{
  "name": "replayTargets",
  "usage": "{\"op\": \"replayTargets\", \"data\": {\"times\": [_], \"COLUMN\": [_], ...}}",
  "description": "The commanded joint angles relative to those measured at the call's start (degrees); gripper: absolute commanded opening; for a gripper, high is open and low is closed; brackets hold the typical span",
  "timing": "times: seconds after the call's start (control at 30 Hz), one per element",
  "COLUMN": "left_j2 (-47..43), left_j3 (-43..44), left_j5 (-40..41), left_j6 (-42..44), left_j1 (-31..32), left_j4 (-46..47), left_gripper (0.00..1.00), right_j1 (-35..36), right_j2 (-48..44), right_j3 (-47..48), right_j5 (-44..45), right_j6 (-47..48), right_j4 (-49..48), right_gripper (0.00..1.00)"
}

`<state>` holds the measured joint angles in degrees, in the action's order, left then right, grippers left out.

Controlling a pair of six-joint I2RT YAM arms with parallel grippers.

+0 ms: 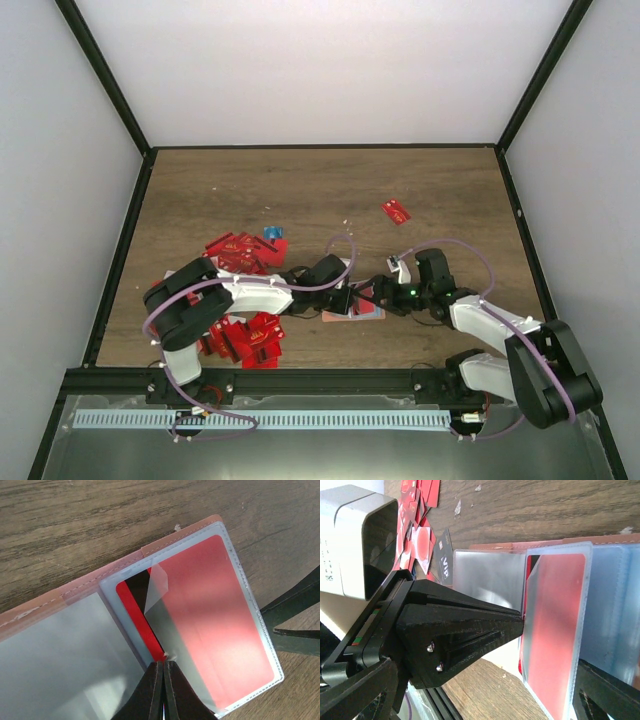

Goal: Put the credit cards into the card holder

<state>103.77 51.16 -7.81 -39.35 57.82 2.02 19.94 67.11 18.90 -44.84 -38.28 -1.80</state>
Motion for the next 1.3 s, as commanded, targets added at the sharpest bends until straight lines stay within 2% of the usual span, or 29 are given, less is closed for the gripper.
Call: {"op": "replayTargets", "data": {"times": [0.0, 0.5, 0.7, 0.93, 1.03, 1.17, 1.27], "left_j2": [-2.67, -12.66, -20.97, -30.76, -34.74, -39.77, -43.01], "left_j3": [0.52, -0.54, -4.29, -9.39, -11.40, -12.96, -13.15], "left_j5": [0.90, 4.19, 10.91, 18.23, 20.39, 23.35, 26.79], "left_j6": [-0.37, -0.37, -2.71, -4.09, -4.53, -4.72, -4.97], "left_j1": [0.41, 0.40, 0.37, 0.08, -0.19, -0.55, -0.71], "left_j4": [-1.77, -5.96, -8.31, -10.71, -11.79, -14.39, -18.24], "left_gripper": [0.04, 0.09, 0.12, 0.19, 0.29, 0.46, 0.69], "right_j1": [-0.23, 2.30, 4.90, 10.44, 13.01, 17.27, 19.12], "right_j2": [-1.44, -1.54, 0.06, 6.45, 10.36, 15.49, 18.34], "right_j3": [0.72, 2.70, 4.07, 8.79, 11.81, 16.21, 19.95], "right_j5": [-4.02, -4.04, -2.92, -0.71, 0.19, 0.80, 0.88], "right_j6": [-0.37, -1.46, -2.53, -4.44, -5.31, -5.79, -5.30], "right_j4": [-2.08, -2.13, -3.44, -5.93, -7.08, -7.62, -6.56], "right_gripper": [0.94, 0.94, 0.94, 0.94, 0.94, 0.93, 0.92]}}
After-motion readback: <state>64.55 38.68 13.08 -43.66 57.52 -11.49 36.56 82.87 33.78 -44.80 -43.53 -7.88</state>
